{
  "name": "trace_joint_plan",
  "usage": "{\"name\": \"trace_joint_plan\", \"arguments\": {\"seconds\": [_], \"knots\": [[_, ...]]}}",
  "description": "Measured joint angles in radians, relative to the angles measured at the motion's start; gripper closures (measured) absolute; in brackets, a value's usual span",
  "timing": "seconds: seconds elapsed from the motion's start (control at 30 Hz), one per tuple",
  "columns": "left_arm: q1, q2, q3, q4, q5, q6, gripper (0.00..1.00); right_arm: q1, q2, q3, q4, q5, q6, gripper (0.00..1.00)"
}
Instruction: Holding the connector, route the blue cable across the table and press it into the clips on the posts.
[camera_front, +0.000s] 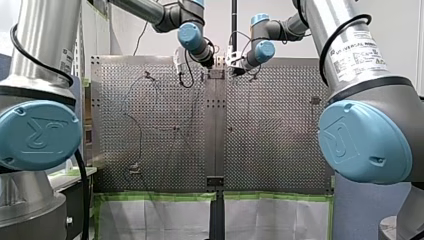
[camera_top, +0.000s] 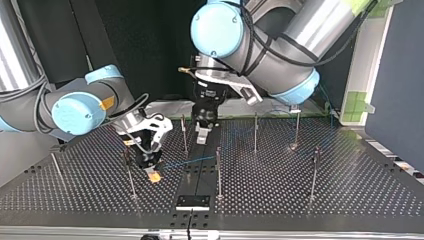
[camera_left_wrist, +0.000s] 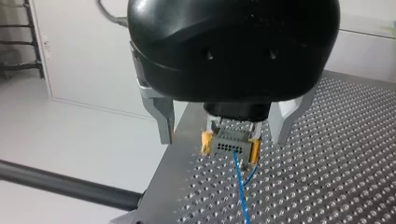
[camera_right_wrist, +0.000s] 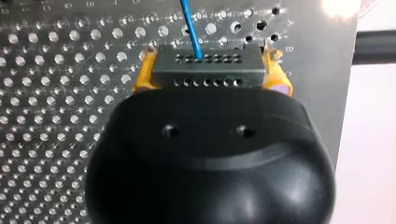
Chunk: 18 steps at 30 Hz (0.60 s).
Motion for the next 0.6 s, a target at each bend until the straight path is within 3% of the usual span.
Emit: {"name": "trace_joint_plan", "arguments": {"seconds": [0.3,0.6], "knots": [[-0.051,-0.084,0.084,-0.035,-0.054,0.020,0.00,-0.001,0.000,0.000,0.000,0.000,0.000,1.00],[-0.042,-0.169,0.170,-0.044,-0.103,0.026,0.00,-0.001,0.000,0.000,0.001,0.000,0.000,1.00]]}}
